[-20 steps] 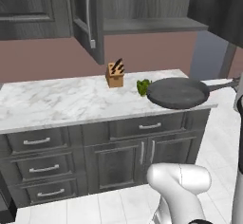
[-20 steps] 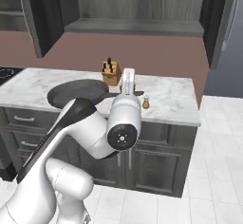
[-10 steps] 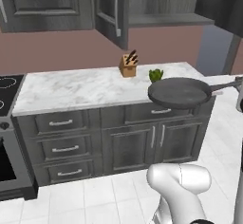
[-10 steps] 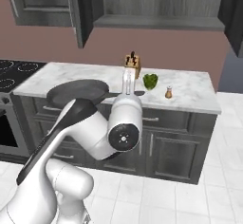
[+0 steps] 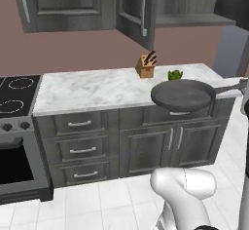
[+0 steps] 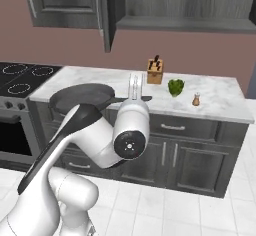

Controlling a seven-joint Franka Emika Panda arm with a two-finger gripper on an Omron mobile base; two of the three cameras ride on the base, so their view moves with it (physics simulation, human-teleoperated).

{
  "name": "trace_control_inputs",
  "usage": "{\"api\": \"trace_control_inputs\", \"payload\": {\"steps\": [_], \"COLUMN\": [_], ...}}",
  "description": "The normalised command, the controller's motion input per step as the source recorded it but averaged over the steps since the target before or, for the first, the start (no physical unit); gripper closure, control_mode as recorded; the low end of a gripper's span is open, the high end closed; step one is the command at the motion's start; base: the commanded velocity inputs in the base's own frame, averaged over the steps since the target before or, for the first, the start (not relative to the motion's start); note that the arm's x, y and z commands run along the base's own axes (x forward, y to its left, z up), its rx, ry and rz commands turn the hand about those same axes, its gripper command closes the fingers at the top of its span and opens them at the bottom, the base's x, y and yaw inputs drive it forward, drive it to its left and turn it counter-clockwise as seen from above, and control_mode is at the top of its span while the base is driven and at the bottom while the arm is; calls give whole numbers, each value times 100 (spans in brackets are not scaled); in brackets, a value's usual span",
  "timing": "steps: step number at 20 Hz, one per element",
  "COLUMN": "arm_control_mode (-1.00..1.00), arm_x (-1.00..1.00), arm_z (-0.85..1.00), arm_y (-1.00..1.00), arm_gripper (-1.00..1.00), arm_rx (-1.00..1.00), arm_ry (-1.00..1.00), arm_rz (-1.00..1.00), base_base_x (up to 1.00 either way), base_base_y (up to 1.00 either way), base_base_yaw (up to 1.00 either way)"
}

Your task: Pick the pan from the cabinet and place it on the stove. Then turn on the stove burner for the pan.

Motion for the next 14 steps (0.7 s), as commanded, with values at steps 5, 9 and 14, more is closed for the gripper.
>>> {"api": "trace_control_inputs", "payload": {"steps": [5,9,14], "arm_control_mode": [100,100,100], "arm_x": [0,0,0], "arm_z": [0,0,0], "arm_y": [0,0,0], "arm_gripper": [100,100,100], "arm_rx": [0,0,0], "arm_ry": [0,0,0], "arm_rz": [0,0,0], "base_base_x": [-27,-13,-12], "base_base_y": [89,90,97], "base_base_yaw": [0,0,0]}}
